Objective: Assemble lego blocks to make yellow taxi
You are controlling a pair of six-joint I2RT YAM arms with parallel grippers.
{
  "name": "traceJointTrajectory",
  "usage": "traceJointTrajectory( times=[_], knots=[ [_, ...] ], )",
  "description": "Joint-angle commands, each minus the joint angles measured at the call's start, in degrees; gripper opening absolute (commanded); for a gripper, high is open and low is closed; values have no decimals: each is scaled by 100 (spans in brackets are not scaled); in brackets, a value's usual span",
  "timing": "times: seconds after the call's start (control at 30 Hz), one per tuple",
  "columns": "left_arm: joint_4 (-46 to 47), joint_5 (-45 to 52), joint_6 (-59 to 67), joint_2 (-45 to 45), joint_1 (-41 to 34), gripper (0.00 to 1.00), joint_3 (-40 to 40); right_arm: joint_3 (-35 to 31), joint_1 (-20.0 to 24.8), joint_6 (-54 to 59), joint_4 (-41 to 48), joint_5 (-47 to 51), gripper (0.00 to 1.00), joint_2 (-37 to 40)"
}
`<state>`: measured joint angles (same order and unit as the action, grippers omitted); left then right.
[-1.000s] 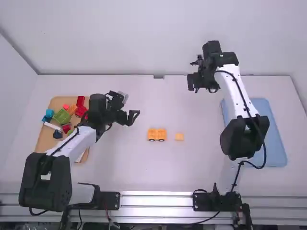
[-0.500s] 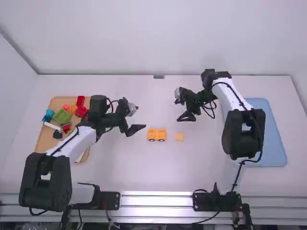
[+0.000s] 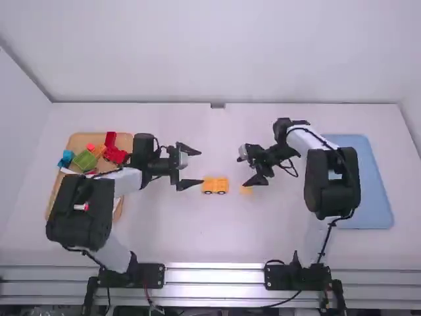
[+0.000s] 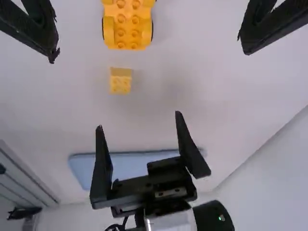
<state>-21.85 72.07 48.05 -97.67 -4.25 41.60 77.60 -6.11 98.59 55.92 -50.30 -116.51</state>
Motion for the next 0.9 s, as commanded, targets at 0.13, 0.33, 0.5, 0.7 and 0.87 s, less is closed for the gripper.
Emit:
traceJointTrajectory(
  times=[0.13,0.33,0.5,0.7,0.87],
  knots=[
    [-516,494,85,-658,-133,99,-79,-627,363,-872,-522,-297,98,-39],
    [-732,219,83,-855,-363,99,-79,-1279,686,-1095,-1014,-756,98,-39],
    [-713,26,85,-855,-433,99,-79,-2267,726,-925,-2728,-1499,98,-39],
    [-608,26,90,-855,-422,99,-81,-3174,726,-1565,-4881,-1700,98,-39],
    [-516,44,90,-855,-481,99,-79,-3630,723,-2916,-6446,-1325,98,-39]
  ],
)
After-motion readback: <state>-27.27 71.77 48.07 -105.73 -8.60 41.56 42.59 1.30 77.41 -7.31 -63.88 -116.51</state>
